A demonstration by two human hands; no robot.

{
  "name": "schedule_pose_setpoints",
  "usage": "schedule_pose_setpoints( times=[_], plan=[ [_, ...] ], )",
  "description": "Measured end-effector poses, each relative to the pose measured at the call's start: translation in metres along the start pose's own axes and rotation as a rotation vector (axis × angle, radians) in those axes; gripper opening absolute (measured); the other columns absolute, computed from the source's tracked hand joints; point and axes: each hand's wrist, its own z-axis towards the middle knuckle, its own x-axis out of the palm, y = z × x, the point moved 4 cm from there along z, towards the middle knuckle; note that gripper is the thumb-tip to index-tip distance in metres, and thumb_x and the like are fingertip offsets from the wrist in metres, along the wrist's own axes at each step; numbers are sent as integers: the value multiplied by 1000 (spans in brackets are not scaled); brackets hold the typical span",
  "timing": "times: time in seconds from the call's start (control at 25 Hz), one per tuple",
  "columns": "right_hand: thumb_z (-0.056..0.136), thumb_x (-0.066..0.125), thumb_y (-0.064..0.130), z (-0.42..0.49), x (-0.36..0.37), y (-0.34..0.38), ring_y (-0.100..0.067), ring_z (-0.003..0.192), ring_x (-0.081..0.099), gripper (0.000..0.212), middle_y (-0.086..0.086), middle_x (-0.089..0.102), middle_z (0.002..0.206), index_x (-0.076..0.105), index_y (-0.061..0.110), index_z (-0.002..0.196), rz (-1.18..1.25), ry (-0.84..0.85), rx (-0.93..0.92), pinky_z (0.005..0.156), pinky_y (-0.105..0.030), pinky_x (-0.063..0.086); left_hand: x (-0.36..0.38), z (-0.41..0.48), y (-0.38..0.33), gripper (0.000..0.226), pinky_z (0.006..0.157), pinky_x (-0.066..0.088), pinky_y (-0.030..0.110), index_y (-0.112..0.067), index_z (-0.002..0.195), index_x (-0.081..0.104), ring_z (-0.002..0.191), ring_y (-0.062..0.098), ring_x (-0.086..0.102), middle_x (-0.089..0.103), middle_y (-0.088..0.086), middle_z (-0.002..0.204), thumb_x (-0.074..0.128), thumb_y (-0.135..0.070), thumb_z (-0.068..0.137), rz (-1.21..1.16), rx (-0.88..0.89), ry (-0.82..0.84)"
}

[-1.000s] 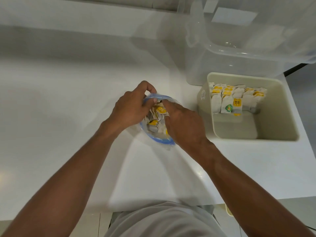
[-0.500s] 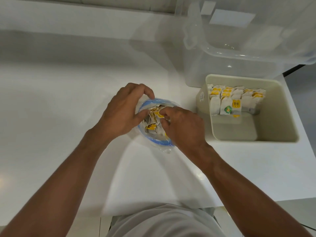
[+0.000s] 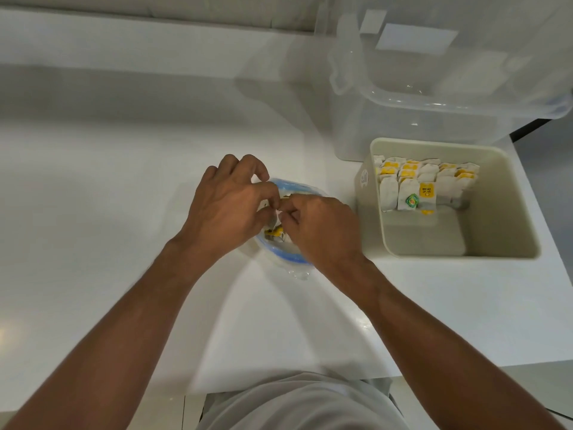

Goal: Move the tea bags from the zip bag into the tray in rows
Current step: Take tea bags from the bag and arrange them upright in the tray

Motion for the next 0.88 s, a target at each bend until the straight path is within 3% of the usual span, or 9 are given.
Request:
schedule_pose_setpoints(
  times=[0.2,0.32,0.4,0.48,0.68,0.8,0.88],
  plan=[
    [86,67,41,-17,-28,-23,-8,70,65,13,13,71,78,71,29,82,448,67,110,73,-36,55,-24,0,-11,10,66,47,35,-37,90,69,83,15,50,58,-14,85,62,-37,82,-255,-26,-8],
    [81,76,40,-23,-34,-34,-1,62,60,14,16,68,79,69,33,90,647,80,142,66,-27,53,-31,6,-17,5,69,43,26,-37,88,67,87,10,53,60,-15,91,68,-35,83,-488,-78,51],
    [79,77,41,-25,-35,-37,0,60,58,25,16,67,82,65,37,101,626,81,120,63,-20,47,-33,11,-21,13,65,39,16,-37,84,65,82,7,57,64,-17,89,73,-27,86,-595,-86,96],
    [81,76,39,-25,-38,-38,0,60,58,22,18,66,79,66,37,101,608,55,114,64,-21,47,-35,15,-26,15,64,38,11,-36,84,64,77,8,58,65,-16,85,73,-24,88,-645,-75,121],
    [89,67,35,-25,-46,-41,-3,67,62,9,16,69,75,74,31,94,647,30,137,70,-29,53,-35,20,-32,8,63,45,24,-29,88,66,66,13,57,62,-7,74,72,-24,89,-683,-101,141],
    [93,61,29,-27,-53,-40,-5,65,60,13,11,66,71,74,27,93,879,55,161,63,-28,49,-39,21,-34,9,67,50,33,-27,87,67,72,23,63,65,-2,77,74,-22,88,-799,-106,190],
    [96,56,26,-26,-56,-41,-9,69,61,18,6,69,84,73,27,102,1030,86,179,63,-29,49,-42,23,-35,10,68,51,35,-26,87,69,75,26,64,68,0,80,76,-19,86,-854,-87,225]
  ],
)
